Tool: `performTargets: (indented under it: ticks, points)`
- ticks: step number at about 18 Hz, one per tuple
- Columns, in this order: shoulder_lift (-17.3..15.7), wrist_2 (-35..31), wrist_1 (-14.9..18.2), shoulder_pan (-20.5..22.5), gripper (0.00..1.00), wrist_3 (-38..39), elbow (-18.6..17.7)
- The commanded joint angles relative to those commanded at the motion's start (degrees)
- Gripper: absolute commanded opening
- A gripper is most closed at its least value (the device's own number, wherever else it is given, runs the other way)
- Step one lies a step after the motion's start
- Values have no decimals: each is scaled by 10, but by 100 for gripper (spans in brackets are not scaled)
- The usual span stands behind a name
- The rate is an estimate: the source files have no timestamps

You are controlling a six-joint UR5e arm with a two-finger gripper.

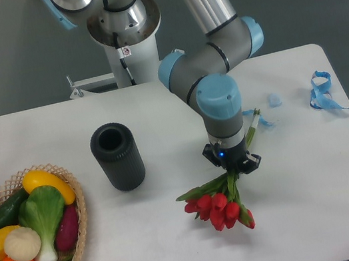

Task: Pick up the flowers from the table
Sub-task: 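Lift the gripped red tulips up off the table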

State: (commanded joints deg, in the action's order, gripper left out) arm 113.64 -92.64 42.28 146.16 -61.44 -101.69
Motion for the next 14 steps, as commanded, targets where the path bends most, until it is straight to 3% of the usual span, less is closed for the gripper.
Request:
performTargets:
  ticks: [4, 10, 14]
  points:
    - [-15, 5, 14, 9, 4, -2, 13]
    - [-10, 12, 124, 7, 4, -4, 93]
    - [-4, 13, 128, 4, 3, -4, 105]
